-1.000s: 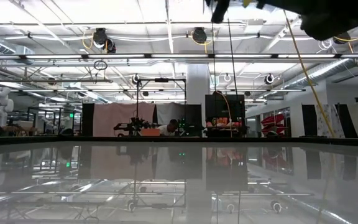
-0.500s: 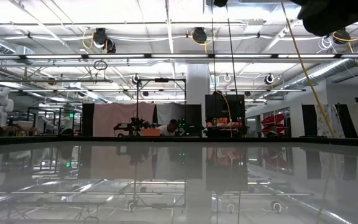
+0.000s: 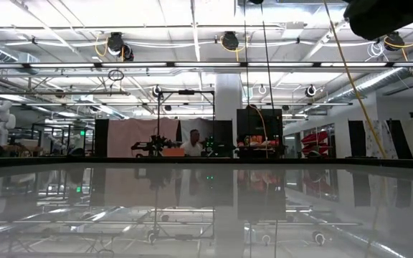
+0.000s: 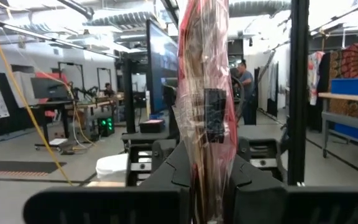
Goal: Sort popcorn bags into baskets
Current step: Put the red popcorn bag into the blue bin
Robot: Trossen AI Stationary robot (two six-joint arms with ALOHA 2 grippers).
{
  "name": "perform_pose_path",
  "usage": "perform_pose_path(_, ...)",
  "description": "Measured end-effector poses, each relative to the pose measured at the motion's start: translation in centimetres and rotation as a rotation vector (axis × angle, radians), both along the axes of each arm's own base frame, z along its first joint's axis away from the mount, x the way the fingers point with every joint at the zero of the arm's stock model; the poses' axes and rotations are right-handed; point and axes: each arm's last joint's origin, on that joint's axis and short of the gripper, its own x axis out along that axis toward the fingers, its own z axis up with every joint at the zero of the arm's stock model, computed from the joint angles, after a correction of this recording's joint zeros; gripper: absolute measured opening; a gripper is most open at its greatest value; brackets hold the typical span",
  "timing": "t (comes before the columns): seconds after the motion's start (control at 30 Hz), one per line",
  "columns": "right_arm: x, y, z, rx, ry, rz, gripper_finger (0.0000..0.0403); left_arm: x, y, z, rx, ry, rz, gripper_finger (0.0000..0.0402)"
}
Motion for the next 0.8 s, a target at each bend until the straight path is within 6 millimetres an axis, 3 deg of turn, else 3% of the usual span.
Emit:
perform_pose_path(0.17,0.0,0.0,0.0,-0.024,0.000,-0.011,0.0180,0.0,0.0,0.1,-0.004,-0.006,0.001,0.0026)
perform_pose_path(0.43,-0.1,0.5,-0.1,-0.029,0.016,0.004,0.0024,-0.1,-0.4,-0.2,0.022,0.022,-0.008,0.0026)
perform_pose_path(0.5,-0.1,0.8,-0.3,-0.039,0.033,0.009,0.0013,-0.2,-0.7,-0.5,0.032,0.053,-0.020,0.0032)
perform_pose_path(0.67,-0.5,1.0,-0.4,-0.047,0.146,0.033,0.0017,-1.5,-1.6,-0.6,-0.048,0.135,-0.034,0.0093)
perform_pose_path(0.8,-1.1,0.8,-0.5,-0.023,0.375,0.077,0.0007,-3.9,-2.0,0.2,-0.116,0.199,-0.093,0.0157)
